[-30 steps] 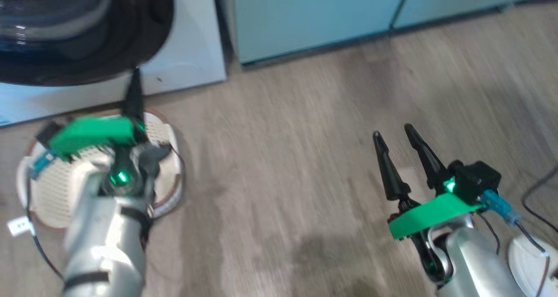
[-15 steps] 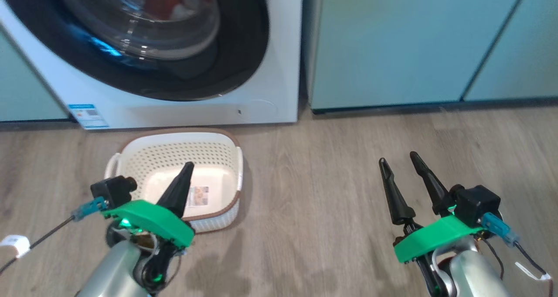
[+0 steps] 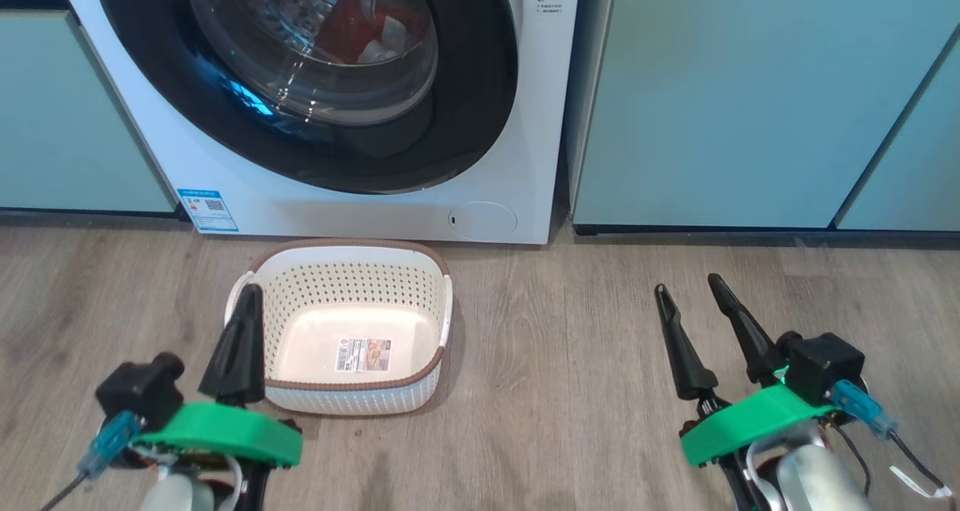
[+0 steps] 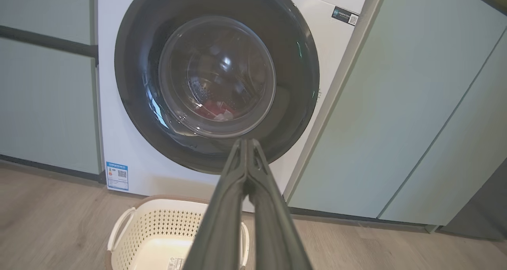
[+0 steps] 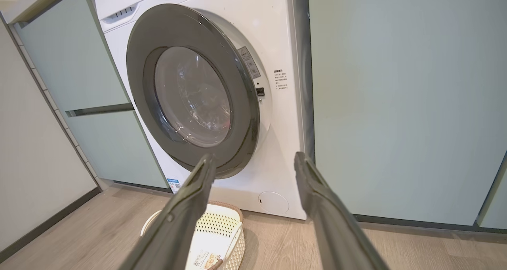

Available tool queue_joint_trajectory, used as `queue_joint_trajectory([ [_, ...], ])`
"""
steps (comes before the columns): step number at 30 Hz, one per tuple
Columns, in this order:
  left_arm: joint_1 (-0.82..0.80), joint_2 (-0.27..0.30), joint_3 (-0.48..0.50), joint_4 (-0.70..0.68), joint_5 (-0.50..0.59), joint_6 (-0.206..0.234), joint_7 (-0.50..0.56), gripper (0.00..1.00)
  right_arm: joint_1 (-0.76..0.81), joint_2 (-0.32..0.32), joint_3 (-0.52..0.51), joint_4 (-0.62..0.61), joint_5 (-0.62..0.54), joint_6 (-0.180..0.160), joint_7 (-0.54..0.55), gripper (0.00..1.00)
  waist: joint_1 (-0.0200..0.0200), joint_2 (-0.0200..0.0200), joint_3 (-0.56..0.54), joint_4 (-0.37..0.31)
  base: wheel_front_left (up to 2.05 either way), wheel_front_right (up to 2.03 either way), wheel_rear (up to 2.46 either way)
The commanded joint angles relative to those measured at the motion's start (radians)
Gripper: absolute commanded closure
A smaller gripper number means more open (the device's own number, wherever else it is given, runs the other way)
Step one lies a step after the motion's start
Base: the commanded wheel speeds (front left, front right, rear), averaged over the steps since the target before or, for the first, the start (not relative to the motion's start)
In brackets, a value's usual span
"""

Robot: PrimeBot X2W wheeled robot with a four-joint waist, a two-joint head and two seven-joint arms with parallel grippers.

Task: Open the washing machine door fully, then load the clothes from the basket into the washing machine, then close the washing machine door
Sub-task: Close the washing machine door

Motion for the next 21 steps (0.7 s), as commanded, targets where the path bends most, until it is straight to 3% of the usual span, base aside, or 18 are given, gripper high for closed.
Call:
queue_joint_trajectory([
  [1, -0.028, -0.005, 0.049, -0.058, 0.025, -0.009, -0.012, 1.00, -0.026, 0.003, 0.021, -0.041, -0.007, 0.000, -0.009, 0.00, 0.0000, -0.0001, -0.001, 0.001, 0.00, 0.00, 0.00],
  [6, 0.018, -0.014, 0.021, -0.105, 0.082, -0.027, -0.012, 1.00, -0.027, 0.003, 0.018, -0.049, -0.003, 0.000, -0.009, 0.00, 0.0000, -0.0001, 0.005, -0.001, 0.00, 0.00, 0.00],
  [16, 0.033, -0.015, -0.016, -0.125, 0.096, -0.008, -0.012, 1.00, -0.029, 0.003, 0.011, -0.055, 0.008, 0.000, -0.009, 0.00, 0.0000, -0.0001, 0.018, -0.009, 0.00, 0.00, 0.00],
  [18, 0.032, -0.015, -0.023, -0.124, 0.099, -0.004, -0.012, 0.60, -0.030, 0.003, 0.008, -0.057, 0.010, 0.000, -0.009, 0.00, 0.0000, -0.0001, 0.019, -0.010, 0.00, 0.00, 0.00],
  [19, 0.030, -0.015, -0.024, -0.132, 0.106, 0.004, -0.012, 0.00, -0.030, 0.003, 0.005, -0.059, 0.010, 0.000, -0.009, 0.00, 0.0000, -0.0001, 0.019, -0.010, 0.00, 0.00, 0.00],
  [21, 0.030, -0.015, -0.030, -0.131, 0.107, 0.008, -0.012, 0.00, -0.030, 0.003, 0.004, -0.059, 0.010, 0.000, -0.009, 0.00, 0.0000, -0.0001, 0.019, -0.011, 0.00, 0.00, 0.00],
])
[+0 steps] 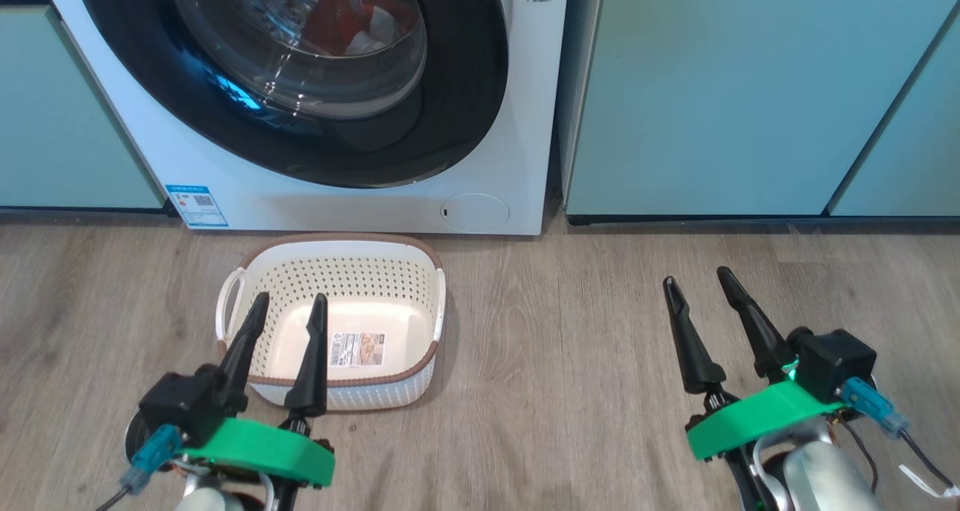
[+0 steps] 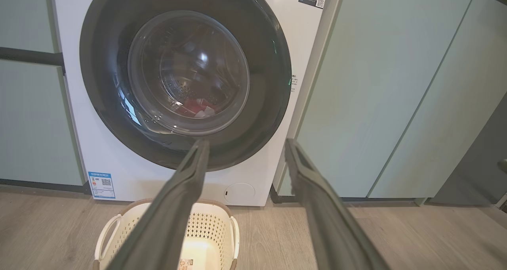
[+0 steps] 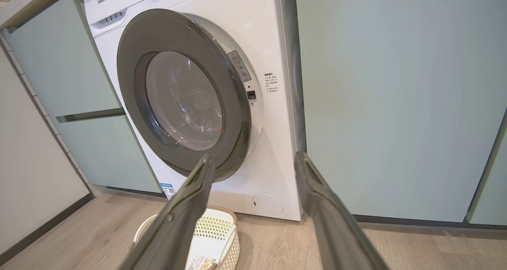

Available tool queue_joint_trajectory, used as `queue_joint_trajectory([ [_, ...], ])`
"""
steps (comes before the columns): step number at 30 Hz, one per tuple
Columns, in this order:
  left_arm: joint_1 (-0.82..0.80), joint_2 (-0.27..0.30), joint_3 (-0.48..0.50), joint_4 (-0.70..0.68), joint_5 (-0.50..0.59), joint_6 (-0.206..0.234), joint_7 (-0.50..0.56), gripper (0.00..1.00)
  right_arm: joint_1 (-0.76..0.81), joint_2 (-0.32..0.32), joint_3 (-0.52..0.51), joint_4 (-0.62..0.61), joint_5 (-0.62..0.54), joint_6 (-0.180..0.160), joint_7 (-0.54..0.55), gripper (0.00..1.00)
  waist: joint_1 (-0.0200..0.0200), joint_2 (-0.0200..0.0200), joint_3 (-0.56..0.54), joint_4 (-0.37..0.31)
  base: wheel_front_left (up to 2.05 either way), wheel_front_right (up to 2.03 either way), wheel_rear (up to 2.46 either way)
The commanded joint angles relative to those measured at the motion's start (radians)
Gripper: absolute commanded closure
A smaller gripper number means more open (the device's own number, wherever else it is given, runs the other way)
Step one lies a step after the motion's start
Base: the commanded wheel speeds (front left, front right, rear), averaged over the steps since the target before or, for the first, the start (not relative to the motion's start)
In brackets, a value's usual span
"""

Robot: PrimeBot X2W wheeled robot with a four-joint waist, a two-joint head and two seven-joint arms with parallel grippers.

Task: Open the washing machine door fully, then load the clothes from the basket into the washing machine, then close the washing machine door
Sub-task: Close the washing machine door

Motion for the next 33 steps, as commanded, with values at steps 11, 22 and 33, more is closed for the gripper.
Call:
queue_joint_trajectory([
  [11, -0.034, 0.000, 0.004, -0.024, 0.019, 0.019, -0.012, 0.00, -0.031, 0.003, 0.014, -0.038, 0.008, 0.000, -0.009, 0.00, 0.0000, 0.0000, -0.002, 0.003, 0.00, 0.00, 0.00],
  [22, -0.032, 0.000, -0.010, 0.011, 0.020, 0.026, -0.012, 0.00, -0.029, 0.003, 0.010, -0.038, 0.006, 0.000, -0.009, 0.00, 0.0000, 0.0000, -0.001, 0.009, 0.00, 0.00, 0.00],
  [33, -0.030, 0.000, -0.012, 0.009, 0.021, 0.025, -0.012, 0.00, -0.029, 0.003, 0.014, -0.037, 0.007, 0.000, -0.009, 0.00, 0.0000, 0.0000, -0.001, 0.006, 0.00, 0.00, 0.00],
])
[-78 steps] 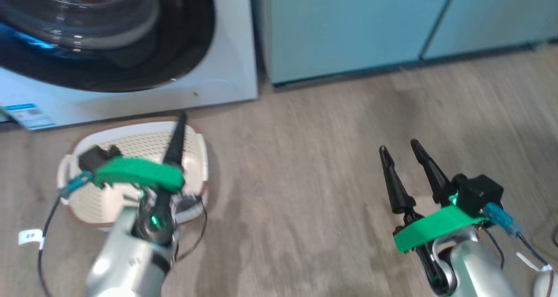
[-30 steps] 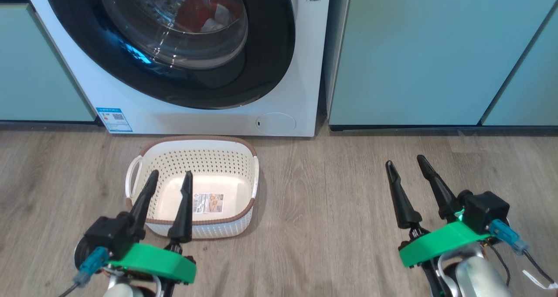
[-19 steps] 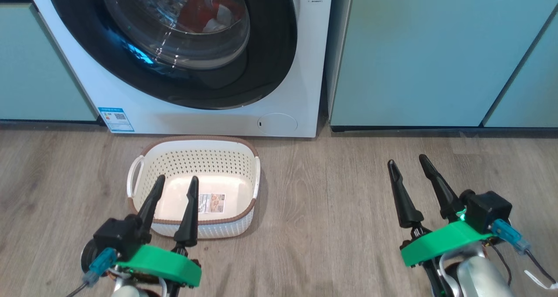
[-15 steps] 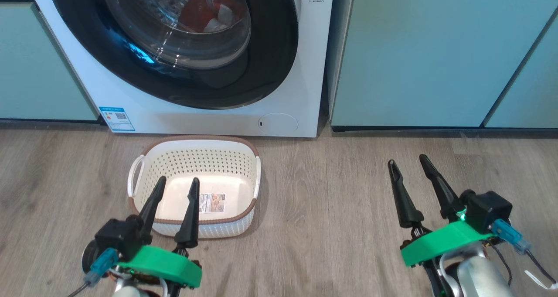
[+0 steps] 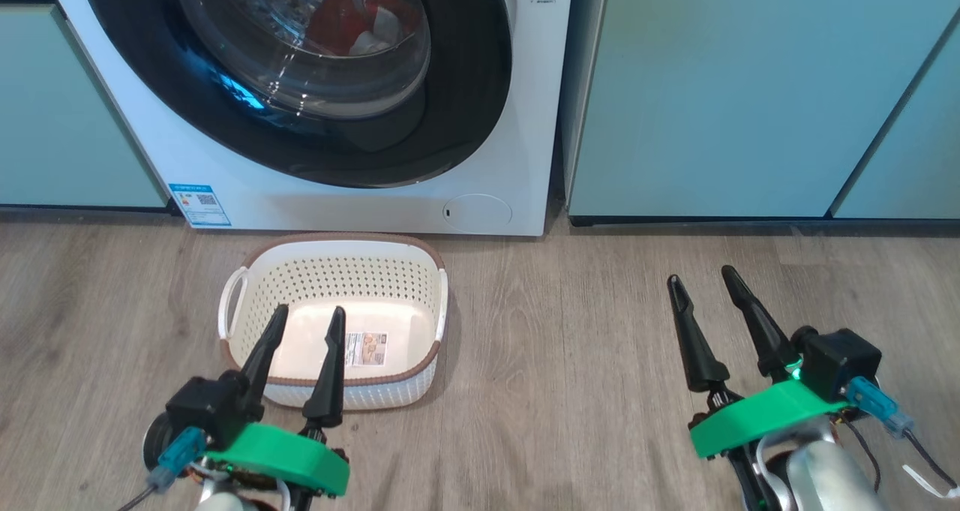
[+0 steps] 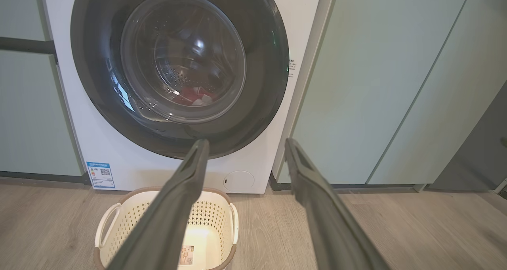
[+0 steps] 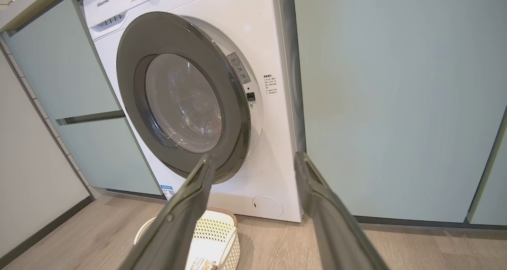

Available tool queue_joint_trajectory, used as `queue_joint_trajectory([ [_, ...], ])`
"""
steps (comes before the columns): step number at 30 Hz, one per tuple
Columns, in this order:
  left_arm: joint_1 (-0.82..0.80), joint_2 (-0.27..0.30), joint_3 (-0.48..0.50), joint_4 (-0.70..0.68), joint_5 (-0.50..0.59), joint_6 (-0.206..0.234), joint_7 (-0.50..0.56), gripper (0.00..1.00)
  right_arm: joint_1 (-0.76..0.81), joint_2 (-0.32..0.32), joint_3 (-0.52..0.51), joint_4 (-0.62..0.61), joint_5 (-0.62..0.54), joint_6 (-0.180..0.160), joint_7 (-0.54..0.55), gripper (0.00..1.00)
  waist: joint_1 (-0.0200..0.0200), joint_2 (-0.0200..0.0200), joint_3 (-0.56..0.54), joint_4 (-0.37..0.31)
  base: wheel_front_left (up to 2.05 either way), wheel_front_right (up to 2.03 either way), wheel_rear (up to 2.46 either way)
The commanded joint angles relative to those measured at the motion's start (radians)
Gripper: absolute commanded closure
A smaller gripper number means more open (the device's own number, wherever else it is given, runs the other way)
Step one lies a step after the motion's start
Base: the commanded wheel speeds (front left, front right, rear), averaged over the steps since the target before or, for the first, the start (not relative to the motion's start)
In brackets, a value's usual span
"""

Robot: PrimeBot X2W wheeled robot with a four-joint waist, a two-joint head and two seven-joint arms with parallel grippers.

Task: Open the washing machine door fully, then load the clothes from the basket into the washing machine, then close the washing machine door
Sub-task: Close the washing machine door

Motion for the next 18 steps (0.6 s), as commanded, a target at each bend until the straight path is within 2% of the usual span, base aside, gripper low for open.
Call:
queue_joint_trajectory([
  [1, -0.029, 0.001, 0.024, -0.029, 0.002, 0.006, -0.012, 0.00, -0.028, 0.003, 0.022, -0.036, 0.000, 0.000, -0.009, 0.00, 0.0000, -0.0001, 0.000, 0.000, 0.00, 0.00, 0.00],
  [10, -0.029, 0.000, 0.016, -0.032, 0.000, 0.004, -0.012, 0.00, -0.027, 0.003, 0.026, -0.041, -0.005, 0.000, -0.009, 0.00, 0.0000, -0.0001, 0.011, 0.006, 0.00, 0.00, 0.00],
  [11, -0.031, 0.000, 0.015, -0.034, 0.000, 0.004, -0.012, 0.00, -0.027, 0.003, 0.029, -0.041, -0.006, 0.000, -0.009, 0.04, 0.0000, -0.0001, 0.015, 0.008, 0.00, 0.00, 0.00],
  [12, -0.033, 0.000, 0.013, -0.035, 0.000, 0.005, -0.012, 0.00, -0.028, 0.003, 0.032, -0.041, -0.008, 0.000, -0.009, 0.50, 0.0000, -0.0001, 0.019, 0.010, 0.00, 0.00, 0.00],
  [14, -0.037, 0.000, 0.010, -0.038, 0.000, 0.006, -0.012, 0.00, -0.032, 0.003, 0.035, -0.045, -0.015, 0.000, -0.009, 0.98, 0.0000, -0.0001, 0.030, 0.015, 0.00, 0.00, 0.00],
  [18, -0.048, 0.000, -0.001, -0.048, -0.006, 0.010, -0.012, 0.00, -0.061, 0.003, 0.063, -0.060, -0.034, 0.000, -0.009, 1.00, 0.0000, -0.0001, 0.074, 0.029, 0.00, 0.00, 0.00],
])
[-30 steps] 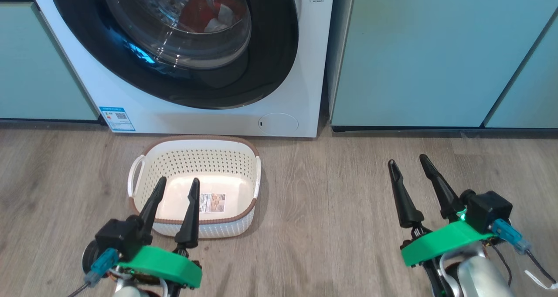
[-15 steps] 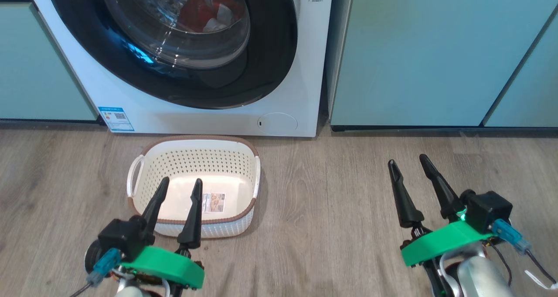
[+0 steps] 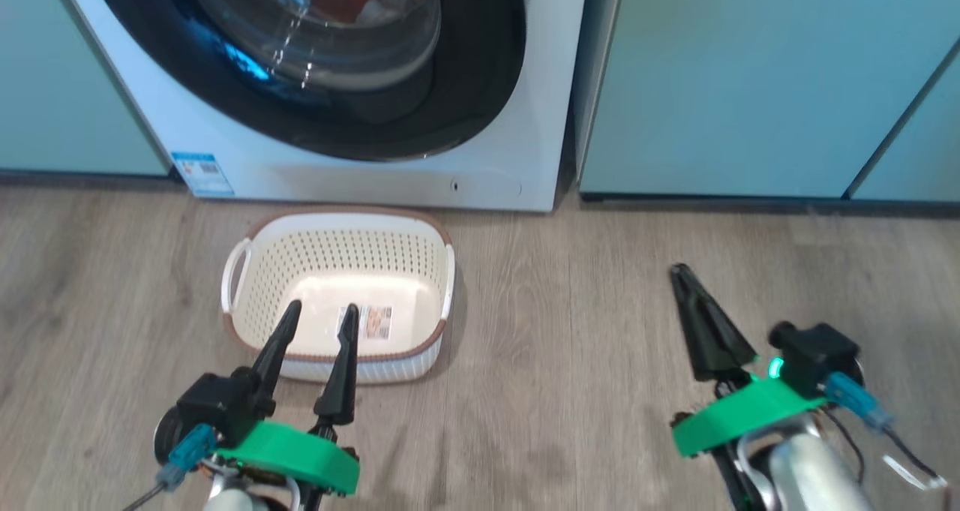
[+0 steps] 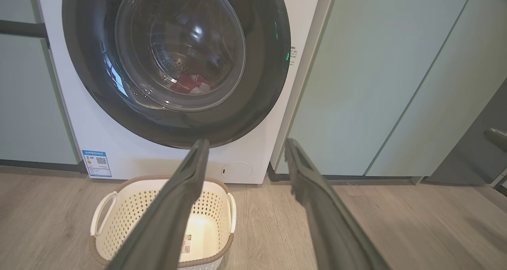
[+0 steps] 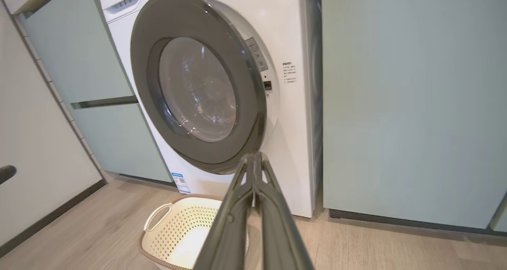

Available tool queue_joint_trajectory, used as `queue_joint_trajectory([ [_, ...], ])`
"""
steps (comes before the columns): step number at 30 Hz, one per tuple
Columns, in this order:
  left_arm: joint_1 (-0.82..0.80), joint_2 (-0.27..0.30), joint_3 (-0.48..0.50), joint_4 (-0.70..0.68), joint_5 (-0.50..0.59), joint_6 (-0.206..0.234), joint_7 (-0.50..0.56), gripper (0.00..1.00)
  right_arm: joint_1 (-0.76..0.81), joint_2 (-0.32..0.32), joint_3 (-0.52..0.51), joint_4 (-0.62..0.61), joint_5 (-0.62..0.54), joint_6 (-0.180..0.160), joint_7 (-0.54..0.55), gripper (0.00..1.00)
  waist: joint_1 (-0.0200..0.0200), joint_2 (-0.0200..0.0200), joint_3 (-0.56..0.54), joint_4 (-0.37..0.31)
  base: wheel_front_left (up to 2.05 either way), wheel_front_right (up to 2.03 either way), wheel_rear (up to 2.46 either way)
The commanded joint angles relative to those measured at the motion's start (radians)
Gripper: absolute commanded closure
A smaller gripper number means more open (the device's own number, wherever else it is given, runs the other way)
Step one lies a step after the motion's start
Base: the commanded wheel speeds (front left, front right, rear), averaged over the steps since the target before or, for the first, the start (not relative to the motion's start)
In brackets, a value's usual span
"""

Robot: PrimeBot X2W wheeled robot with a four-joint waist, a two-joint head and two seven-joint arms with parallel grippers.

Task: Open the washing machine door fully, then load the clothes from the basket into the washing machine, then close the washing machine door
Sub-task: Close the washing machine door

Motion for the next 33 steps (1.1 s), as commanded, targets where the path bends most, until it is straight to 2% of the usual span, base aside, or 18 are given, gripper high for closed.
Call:
queue_joint_trajectory([
  [1, -0.052, 0.000, 0.023, -0.042, -0.007, 0.011, -0.012, 0.00, -0.069, 0.003, 0.039, -0.043, -0.022, 0.000, -0.009, 1.00, 0.0000, 0.0000, 0.037, 0.013, 0.00, 0.00, 0.00],
  [5, -0.086, 0.000, 0.008, -0.066, -0.028, 0.024, -0.012, 0.00, -0.161, -0.018, 0.092, -0.051, -0.052, 0.000, -0.009, 1.00, 0.0000, 0.0000, 0.113, 0.046, 0.00, 0.00, 0.00],
  [13, -0.172, 0.000, -0.052, -0.100, -0.050, 0.034, -0.012, 0.00, -0.458, -0.159, 0.253, 0.002, -0.053, 0.000, -0.006, 1.00, 0.0000, 0.0000, 0.278, 0.124, 0.00, 0.00, 0.00],
  [17, -0.213, 0.000, -0.085, -0.115, -0.072, 0.045, -0.012, 0.00, -0.619, -0.214, 0.307, 0.051, -0.011, 0.000, 0.001, 1.00, 0.0000, 0.0000, 0.347, 0.163, 0.00, 0.00, 0.00],
  [20, -0.235, 0.000, -0.106, -0.127, -0.086, 0.054, -0.012, 0.00, -0.731, -0.235, 0.340, 0.091, 0.055, 0.000, 0.010, 1.00, 0.0000, 0.0000, 0.389, 0.186, 0.00, 0.00, 0.00],
  [25, -0.263, 0.000, -0.132, -0.140, -0.103, 0.066, -0.012, 0.00, -0.903, -0.279, 0.401, 0.188, 0.079, 0.000, 0.022, 1.00, 0.0000, 0.0000, 0.445, 0.221, 0.00, 0.00, 0.00],
  [33, -0.291, 0.000, -0.155, -0.152, -0.125, 0.080, -0.012, 0.00, -1.083, -0.301, 0.446, 0.363, 0.096, 0.000, 0.038, 1.00, 0.0000, 0.0000, 0.498, 0.255, 0.00, 0.00, 0.00],
])
